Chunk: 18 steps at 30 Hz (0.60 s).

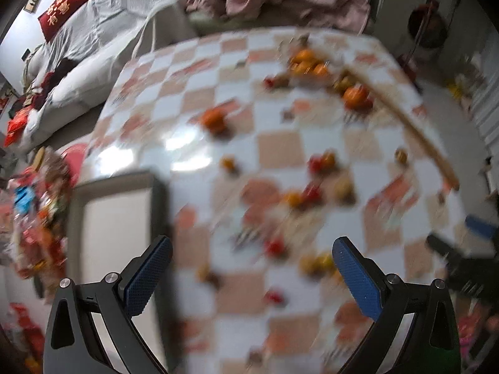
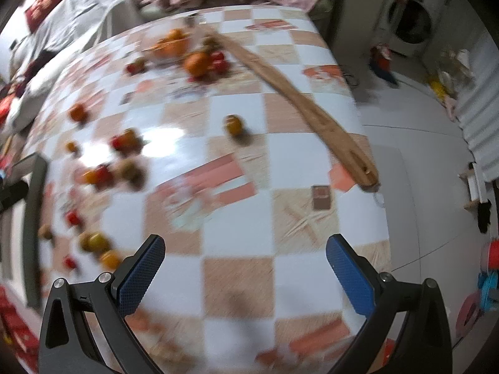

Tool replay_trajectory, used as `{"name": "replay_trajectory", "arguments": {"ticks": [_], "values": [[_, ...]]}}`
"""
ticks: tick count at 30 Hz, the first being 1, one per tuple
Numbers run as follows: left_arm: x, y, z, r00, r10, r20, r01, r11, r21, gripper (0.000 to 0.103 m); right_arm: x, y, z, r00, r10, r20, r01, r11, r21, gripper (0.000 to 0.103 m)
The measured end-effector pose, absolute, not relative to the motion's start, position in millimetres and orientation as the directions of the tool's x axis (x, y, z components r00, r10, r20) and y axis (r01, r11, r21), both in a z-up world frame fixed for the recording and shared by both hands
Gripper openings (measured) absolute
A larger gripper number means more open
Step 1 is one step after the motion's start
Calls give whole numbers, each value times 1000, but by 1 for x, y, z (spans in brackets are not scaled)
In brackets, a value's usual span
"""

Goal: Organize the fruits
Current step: 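Move both tools over the scattered fruit on the table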

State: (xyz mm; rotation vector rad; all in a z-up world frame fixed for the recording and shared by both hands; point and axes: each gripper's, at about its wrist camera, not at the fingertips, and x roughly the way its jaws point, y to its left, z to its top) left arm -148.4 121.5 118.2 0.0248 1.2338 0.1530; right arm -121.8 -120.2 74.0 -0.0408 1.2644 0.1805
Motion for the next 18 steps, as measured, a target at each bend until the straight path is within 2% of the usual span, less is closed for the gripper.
{"name": "replay_trajectory", "arguments": {"ticks": [4,11,18], "values": [[-174,134,131,253,126,-959,-90,990,106,103,-132,-104,96,233,185,-955,-193,971,142,103],[-196,158,154,204,89,-975,12,996,94,103,-149,-79,128,237,156,-959,-182,977,114,103],[-200,200,166,195,62,-979,-5,998,62,103,-166,-57,141,189,114,-975,-113,989,93,103]]}}
